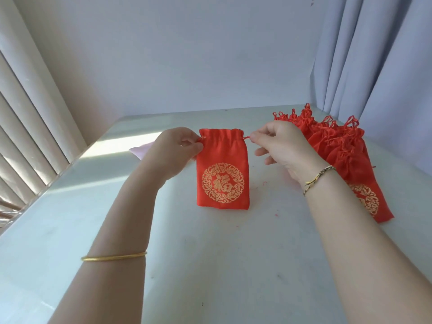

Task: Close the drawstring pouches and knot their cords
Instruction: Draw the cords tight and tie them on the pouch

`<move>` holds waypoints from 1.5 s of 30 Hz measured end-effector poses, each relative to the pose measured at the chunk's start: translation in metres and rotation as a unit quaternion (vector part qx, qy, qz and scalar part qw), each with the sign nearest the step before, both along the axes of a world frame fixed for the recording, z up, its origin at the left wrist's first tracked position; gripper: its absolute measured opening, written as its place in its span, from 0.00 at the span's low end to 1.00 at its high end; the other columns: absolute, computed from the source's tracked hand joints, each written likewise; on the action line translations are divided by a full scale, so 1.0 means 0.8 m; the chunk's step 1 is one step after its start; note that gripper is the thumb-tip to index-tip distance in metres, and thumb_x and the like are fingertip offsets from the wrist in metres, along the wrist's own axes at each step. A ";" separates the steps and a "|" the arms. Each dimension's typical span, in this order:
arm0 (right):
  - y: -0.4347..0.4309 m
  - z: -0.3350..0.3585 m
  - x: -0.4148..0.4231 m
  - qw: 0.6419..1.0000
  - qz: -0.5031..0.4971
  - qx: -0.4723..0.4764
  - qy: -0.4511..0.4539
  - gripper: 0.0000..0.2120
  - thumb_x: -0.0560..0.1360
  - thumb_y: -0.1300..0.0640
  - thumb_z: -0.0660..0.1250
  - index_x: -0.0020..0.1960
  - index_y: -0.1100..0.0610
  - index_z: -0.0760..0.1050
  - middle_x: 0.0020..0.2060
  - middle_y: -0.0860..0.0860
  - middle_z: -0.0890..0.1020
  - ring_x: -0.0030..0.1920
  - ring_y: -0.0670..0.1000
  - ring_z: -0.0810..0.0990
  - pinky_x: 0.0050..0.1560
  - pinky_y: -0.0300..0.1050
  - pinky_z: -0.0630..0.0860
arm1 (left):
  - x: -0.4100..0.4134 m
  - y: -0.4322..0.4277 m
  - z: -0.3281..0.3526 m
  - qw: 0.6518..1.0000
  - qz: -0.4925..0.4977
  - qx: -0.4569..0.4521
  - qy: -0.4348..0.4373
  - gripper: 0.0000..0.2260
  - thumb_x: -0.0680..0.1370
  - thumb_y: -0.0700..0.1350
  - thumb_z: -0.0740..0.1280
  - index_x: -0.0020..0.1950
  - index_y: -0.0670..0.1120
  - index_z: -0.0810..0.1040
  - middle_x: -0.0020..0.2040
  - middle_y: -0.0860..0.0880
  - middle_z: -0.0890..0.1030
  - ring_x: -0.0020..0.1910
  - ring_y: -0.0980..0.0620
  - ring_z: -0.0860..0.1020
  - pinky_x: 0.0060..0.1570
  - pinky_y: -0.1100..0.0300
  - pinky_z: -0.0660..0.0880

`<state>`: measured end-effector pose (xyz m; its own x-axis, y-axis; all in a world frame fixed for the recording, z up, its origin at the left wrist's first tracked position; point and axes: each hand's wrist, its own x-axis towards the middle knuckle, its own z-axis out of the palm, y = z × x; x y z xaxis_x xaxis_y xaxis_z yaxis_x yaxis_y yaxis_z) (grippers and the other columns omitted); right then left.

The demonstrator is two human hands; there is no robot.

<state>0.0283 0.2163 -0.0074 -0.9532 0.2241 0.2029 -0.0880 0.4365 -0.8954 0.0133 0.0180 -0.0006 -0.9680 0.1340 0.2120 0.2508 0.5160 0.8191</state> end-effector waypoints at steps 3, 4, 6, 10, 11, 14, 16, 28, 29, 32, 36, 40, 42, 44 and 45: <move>-0.002 0.003 0.001 0.990 0.037 -0.128 -0.033 0.08 0.79 0.56 0.61 0.42 0.56 0.70 0.42 0.53 0.79 0.35 0.50 0.82 0.29 0.40 0.76 | -0.001 0.000 0.000 1.000 0.002 0.009 0.010 0.03 0.76 0.39 0.66 0.49 0.44 0.79 0.37 0.50 0.79 0.34 0.55 0.76 0.36 0.64 0.72; -0.002 0.004 0.003 0.986 0.050 -0.154 -0.042 0.08 0.79 0.56 0.61 0.41 0.56 0.69 0.40 0.54 0.80 0.33 0.49 0.82 0.28 0.38 0.75 | -0.002 0.000 0.000 1.000 0.003 0.005 0.019 0.03 0.76 0.40 0.66 0.48 0.44 0.79 0.37 0.52 0.79 0.33 0.57 0.76 0.35 0.65 0.71; -0.001 0.004 0.006 0.982 0.062 -0.171 -0.049 0.08 0.78 0.57 0.62 0.41 0.57 0.70 0.33 0.53 0.81 0.27 0.46 0.80 0.25 0.35 0.72 | -0.005 -0.001 -0.001 1.000 0.009 0.002 0.028 0.03 0.76 0.40 0.67 0.48 0.46 0.79 0.37 0.55 0.78 0.32 0.60 0.74 0.34 0.65 0.69; 0.002 0.002 0.006 0.983 0.056 -0.172 -0.041 0.05 0.76 0.62 0.65 0.41 0.58 0.75 0.30 0.52 0.79 0.22 0.42 0.75 0.24 0.32 0.70 | -0.012 -0.010 -0.006 0.999 0.043 -0.012 0.028 0.06 0.75 0.44 0.68 0.40 0.54 0.81 0.36 0.59 0.79 0.36 0.54 0.74 0.53 0.53 0.73; 0.003 0.002 0.005 0.981 0.058 -0.183 -0.039 0.04 0.76 0.63 0.65 0.42 0.59 0.76 0.31 0.53 0.79 0.23 0.42 0.75 0.24 0.32 0.71 | -0.013 -0.012 -0.006 0.998 0.053 -0.018 0.027 0.08 0.75 0.45 0.68 0.37 0.56 0.80 0.36 0.60 0.79 0.38 0.51 0.75 0.58 0.47 0.71; 0.005 0.000 0.005 0.977 0.065 -0.202 -0.034 0.07 0.77 0.66 0.62 0.43 0.60 0.77 0.32 0.53 0.78 0.26 0.43 0.76 0.27 0.31 0.73 | -0.014 -0.016 -0.007 0.998 0.062 -0.013 0.016 0.09 0.76 0.42 0.67 0.37 0.53 0.79 0.36 0.56 0.79 0.40 0.48 0.75 0.55 0.50 0.70; 0.008 0.001 0.005 0.974 0.066 -0.215 -0.028 0.08 0.77 0.67 0.61 0.43 0.61 0.77 0.33 0.53 0.77 0.27 0.43 0.76 0.28 0.32 0.74 | -0.014 -0.019 -0.006 0.998 0.065 -0.010 0.019 0.05 0.76 0.41 0.67 0.42 0.48 0.81 0.36 0.52 0.79 0.37 0.49 0.75 0.48 0.55 0.71; 0.017 0.001 -0.001 0.964 -0.067 -0.253 0.041 0.11 0.76 0.65 0.59 0.42 0.54 0.77 0.19 0.47 0.75 0.18 0.42 0.68 0.19 0.32 0.61 | -0.015 -0.033 -0.005 0.988 0.106 0.100 0.048 0.11 0.77 0.48 0.65 0.36 0.48 0.80 0.29 0.53 0.75 0.28 0.53 0.70 0.36 0.60 0.71; 0.019 0.001 -0.003 0.961 -0.083 -0.257 0.054 0.11 0.75 0.66 0.58 0.42 0.54 0.76 0.18 0.46 0.74 0.17 0.42 0.67 0.19 0.32 0.60 | -0.015 -0.034 -0.005 0.986 0.115 0.111 0.045 0.14 0.78 0.49 0.64 0.34 0.47 0.79 0.30 0.51 0.74 0.28 0.53 0.69 0.35 0.59 0.70; 0.027 0.003 -0.003 0.943 -0.142 -0.285 0.099 0.12 0.75 0.69 0.57 0.42 0.55 0.75 0.18 0.48 0.73 0.16 0.42 0.66 0.18 0.32 0.59 | -0.023 -0.043 -0.008 0.973 0.183 0.124 0.061 0.20 0.80 0.51 0.60 0.29 0.46 0.76 0.29 0.47 0.70 0.29 0.51 0.67 0.39 0.56 0.68; 0.025 0.007 -0.001 0.938 -0.167 -0.272 0.137 0.13 0.75 0.70 0.56 0.39 0.54 0.72 0.28 0.55 0.73 0.16 0.41 0.68 0.18 0.32 0.62 | -0.018 -0.041 0.003 0.952 0.202 0.221 0.059 0.20 0.81 0.50 0.58 0.30 0.47 0.72 0.31 0.50 0.75 0.31 0.54 0.71 0.41 0.57 0.70; 0.023 0.019 0.004 0.944 -0.120 -0.281 0.125 0.09 0.76 0.65 0.59 0.41 0.54 0.74 0.23 0.50 0.75 0.18 0.43 0.68 0.20 0.33 0.62 | -0.002 -0.019 0.034 0.915 0.010 0.404 -0.001 0.21 0.82 0.51 0.54 0.31 0.47 0.68 0.44 0.51 0.84 0.48 0.54 0.81 0.52 0.56 0.74; 0.016 0.029 0.007 0.948 -0.075 -0.279 0.137 0.08 0.76 0.64 0.61 0.42 0.55 0.75 0.21 0.48 0.75 0.19 0.44 0.69 0.21 0.34 0.63 | 0.008 -0.001 0.042 0.908 -0.074 0.412 -0.028 0.20 0.82 0.51 0.53 0.32 0.46 0.69 0.37 0.51 0.83 0.42 0.52 0.83 0.50 0.56 0.75; 0.001 0.039 0.013 0.952 -0.014 -0.267 0.148 0.07 0.76 0.63 0.61 0.43 0.55 0.76 0.21 0.47 0.76 0.20 0.44 0.69 0.22 0.34 0.64 | 0.018 0.017 0.044 0.923 -0.115 0.364 -0.042 0.17 0.81 0.50 0.58 0.35 0.46 0.75 0.33 0.51 0.77 0.32 0.54 0.77 0.42 0.58 0.77; -0.007 0.044 0.017 0.954 0.015 -0.258 0.151 0.07 0.76 0.63 0.61 0.44 0.55 0.76 0.22 0.47 0.76 0.21 0.44 0.70 0.23 0.34 0.65 | 0.023 0.023 0.044 0.935 -0.129 0.326 -0.042 0.13 0.80 0.48 0.61 0.38 0.46 0.78 0.33 0.51 0.75 0.31 0.55 0.74 0.38 0.60 0.76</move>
